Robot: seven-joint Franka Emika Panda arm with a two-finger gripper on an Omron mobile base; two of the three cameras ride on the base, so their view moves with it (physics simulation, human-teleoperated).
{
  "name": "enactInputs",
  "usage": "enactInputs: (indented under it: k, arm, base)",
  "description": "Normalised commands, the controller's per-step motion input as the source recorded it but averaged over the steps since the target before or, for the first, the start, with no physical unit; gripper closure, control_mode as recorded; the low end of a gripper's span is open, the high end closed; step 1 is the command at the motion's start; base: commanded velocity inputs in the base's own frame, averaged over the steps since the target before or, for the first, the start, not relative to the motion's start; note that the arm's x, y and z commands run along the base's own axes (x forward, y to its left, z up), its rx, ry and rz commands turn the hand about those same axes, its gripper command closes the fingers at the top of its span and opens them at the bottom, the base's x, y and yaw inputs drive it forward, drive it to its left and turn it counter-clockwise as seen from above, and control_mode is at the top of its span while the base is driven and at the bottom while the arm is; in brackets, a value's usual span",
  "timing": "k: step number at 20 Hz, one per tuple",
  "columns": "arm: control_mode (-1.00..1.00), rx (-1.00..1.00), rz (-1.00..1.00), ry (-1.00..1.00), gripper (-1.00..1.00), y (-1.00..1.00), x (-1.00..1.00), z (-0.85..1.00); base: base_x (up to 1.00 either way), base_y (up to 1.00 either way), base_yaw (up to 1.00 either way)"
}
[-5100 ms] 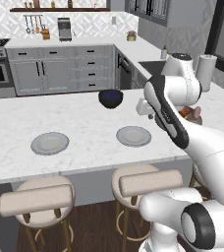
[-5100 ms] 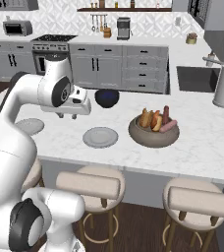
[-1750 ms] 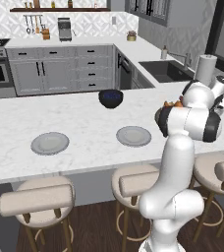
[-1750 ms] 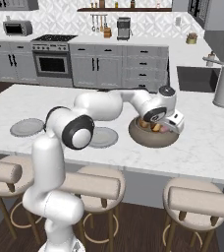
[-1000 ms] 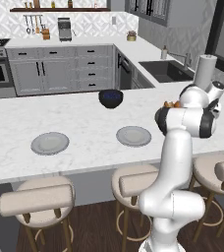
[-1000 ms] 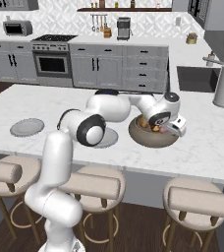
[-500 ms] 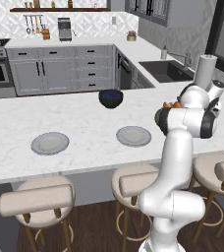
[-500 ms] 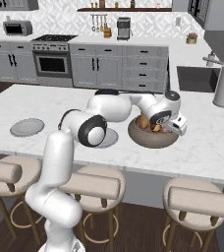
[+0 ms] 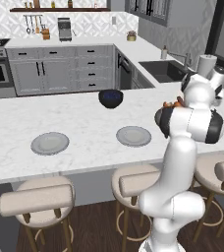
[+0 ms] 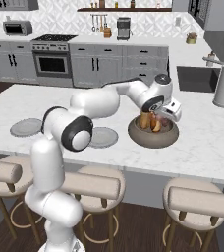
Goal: Place one bun and one sausage from the bowl on each plate.
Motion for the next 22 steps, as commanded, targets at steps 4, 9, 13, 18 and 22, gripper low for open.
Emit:
enactInputs:
  k: [4,9,13,18,22]
  arm:
    - [-1.00,-0.12,0.11,0.00,1.00,1.00,-0.29,0.26]
    - [-1.00,-0.08,0.19,0.06,1.00,1.00,-0.03,-0.04]
    - [-1.00,-0.06,0.17,0.07,1.00,1.00,0.00,-0.10]
    - [-1.00,-0.01,0.14,0.08,1.00,1.00,0.00,-0.13]
    - [-1.00,0.00,0.10,0.15,1.00,0.99,0.22,-0.36]
  base:
    - [0.00,0.00,0.00]
    - [0.00,0.00,0.00]
    - [0.00,0.00,0.00]
    - [0.00,0.00,0.00]
    - [0.00,0.00,0.00]
